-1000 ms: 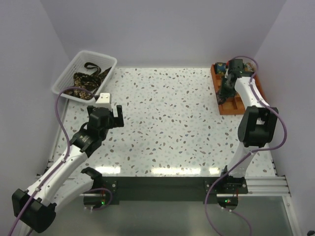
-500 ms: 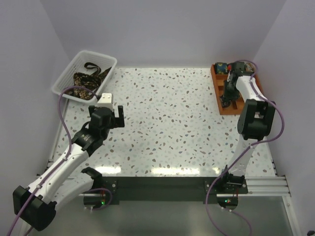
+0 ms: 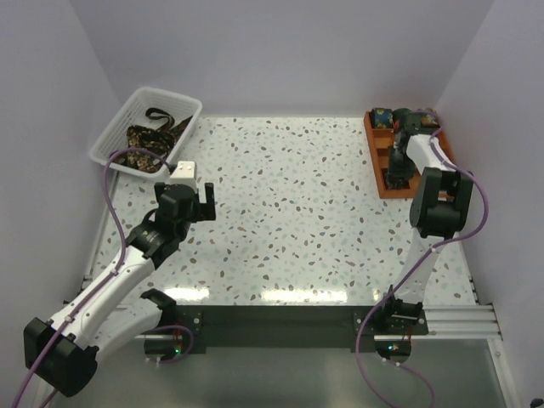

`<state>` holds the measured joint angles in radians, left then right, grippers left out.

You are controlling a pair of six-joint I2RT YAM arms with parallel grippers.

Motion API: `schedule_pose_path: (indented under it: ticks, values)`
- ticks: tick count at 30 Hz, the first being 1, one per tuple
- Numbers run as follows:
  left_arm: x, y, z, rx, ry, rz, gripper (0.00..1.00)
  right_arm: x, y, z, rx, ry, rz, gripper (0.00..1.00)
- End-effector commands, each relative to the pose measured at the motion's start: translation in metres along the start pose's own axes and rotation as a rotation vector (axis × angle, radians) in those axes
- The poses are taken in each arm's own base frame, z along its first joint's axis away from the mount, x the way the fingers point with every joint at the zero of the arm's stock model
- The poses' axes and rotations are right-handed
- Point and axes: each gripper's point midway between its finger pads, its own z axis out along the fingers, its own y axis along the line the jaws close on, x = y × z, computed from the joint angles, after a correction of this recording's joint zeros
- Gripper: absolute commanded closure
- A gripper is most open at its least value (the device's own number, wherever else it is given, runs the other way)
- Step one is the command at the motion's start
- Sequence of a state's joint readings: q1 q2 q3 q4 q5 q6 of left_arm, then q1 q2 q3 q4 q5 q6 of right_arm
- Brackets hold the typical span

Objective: Roll the ties
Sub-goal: Place the rolled tie into the container

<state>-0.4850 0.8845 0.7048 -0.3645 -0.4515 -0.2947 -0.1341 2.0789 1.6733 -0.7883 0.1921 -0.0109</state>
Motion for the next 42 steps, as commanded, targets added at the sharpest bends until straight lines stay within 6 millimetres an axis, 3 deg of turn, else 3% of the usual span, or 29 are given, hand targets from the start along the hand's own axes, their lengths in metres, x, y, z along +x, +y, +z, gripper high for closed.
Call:
schedule_pose_path:
  ticks: [1, 8, 16, 19, 24, 36, 39, 42]
  values:
    - [-0.005, 0.0, 0.001, -0.006, -0.023, 0.009, 0.0, -0.003, 0.0, 0.002, -0.001, -0.03, 0.01, 0.99]
    - [-0.006, 0.0, 0.0, -0.005, -0.027, 0.007, 0.0, 0.002, 0.002, 0.008, -0.006, -0.033, 0.01, 0.78]
    - [-0.008, 0.0, 0.0, -0.003, -0.032, 0.004, 0.0, -0.014, 0.003, -0.018, -0.034, -0.106, 0.056, 0.56]
    - [-0.009, 0.002, -0.002, -0.005, -0.038, 0.001, 0.0, -0.019, 0.003, -0.027, -0.043, -0.116, 0.061, 0.44]
    - [-0.01, 0.002, -0.003, -0.006, -0.047, -0.003, 0.0, -0.022, 0.0, -0.045, -0.043, -0.144, 0.081, 0.34]
    - [-0.016, 0.006, -0.008, -0.013, -0.073, -0.019, 0.0, -0.037, -0.007, -0.097, -0.058, -0.291, 0.17, 0.34]
    - [-0.016, 0.007, -0.009, -0.016, -0.08, -0.023, 0.0, -0.041, -0.009, -0.098, -0.048, -0.319, 0.19, 0.43]
    - [-0.018, 0.01, -0.009, -0.026, -0.086, -0.027, 0.0, -0.039, -0.006, -0.086, -0.049, -0.294, 0.198, 0.5]
